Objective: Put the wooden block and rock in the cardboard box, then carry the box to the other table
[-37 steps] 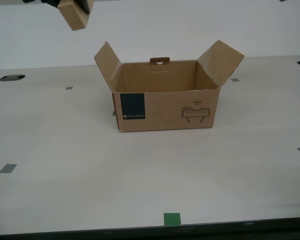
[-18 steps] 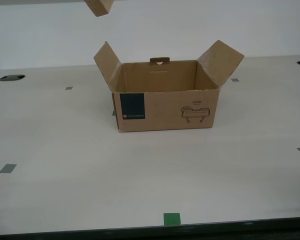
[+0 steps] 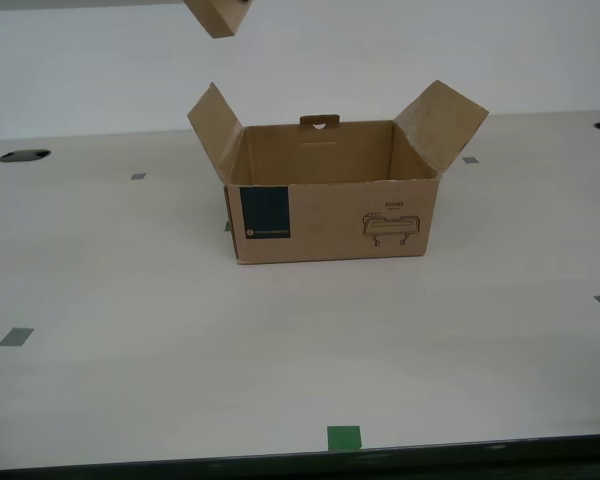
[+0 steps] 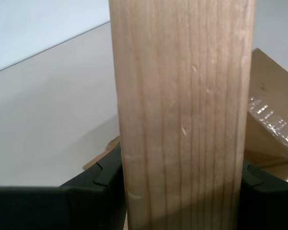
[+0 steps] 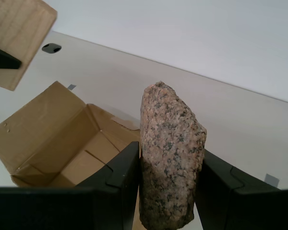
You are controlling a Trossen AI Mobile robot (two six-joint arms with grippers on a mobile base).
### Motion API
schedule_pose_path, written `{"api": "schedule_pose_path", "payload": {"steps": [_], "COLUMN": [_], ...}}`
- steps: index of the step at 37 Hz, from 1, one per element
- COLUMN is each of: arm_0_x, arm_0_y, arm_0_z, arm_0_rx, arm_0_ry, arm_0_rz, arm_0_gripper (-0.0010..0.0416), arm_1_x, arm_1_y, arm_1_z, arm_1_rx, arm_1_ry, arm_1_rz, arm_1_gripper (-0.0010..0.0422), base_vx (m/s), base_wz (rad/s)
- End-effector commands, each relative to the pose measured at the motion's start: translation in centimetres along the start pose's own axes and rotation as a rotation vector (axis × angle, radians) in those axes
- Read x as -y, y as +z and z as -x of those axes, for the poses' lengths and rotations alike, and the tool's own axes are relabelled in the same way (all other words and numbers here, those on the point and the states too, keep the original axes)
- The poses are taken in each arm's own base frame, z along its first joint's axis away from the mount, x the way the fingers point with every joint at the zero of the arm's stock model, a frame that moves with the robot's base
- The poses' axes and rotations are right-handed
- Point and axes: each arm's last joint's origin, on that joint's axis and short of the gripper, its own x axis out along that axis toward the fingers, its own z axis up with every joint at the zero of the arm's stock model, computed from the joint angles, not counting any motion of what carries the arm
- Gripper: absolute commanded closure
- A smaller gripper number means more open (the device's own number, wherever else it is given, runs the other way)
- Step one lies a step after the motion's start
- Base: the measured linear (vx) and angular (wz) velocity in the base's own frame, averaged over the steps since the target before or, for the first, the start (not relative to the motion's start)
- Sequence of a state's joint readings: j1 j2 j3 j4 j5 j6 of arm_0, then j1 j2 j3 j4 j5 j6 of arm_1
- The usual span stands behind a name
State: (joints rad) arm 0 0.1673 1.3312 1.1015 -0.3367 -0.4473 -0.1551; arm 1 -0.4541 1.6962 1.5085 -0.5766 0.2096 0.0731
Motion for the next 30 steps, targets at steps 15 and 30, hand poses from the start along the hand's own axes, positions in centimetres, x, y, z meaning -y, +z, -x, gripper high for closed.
{"api": "schedule_pose_path", "payload": {"steps": [15,30], "arm_0_x": [-2.8,-4.2], "arm_0_y": [0.0,-3.9], "arm_0_z": [-1.2,-3.6], "arm_0_rx": [-0.023,-0.010], "arm_0_ry": [0.103,0.155], "arm_0_rz": [0.069,0.092], "arm_0_gripper": [0.0406,0.0406], "arm_1_x": [0.9,1.0], "arm_1_y": [-3.5,-5.9], "arm_1_z": [-3.5,-5.0], "arm_1_rx": [0.058,0.070], "arm_1_ry": [-0.157,-0.161], "arm_1_rz": [-0.086,-0.115], "arm_1_gripper": [0.0413,0.0413], "base_vx": [0.000,0.000], "base_wz": [0.000,0.000]}}
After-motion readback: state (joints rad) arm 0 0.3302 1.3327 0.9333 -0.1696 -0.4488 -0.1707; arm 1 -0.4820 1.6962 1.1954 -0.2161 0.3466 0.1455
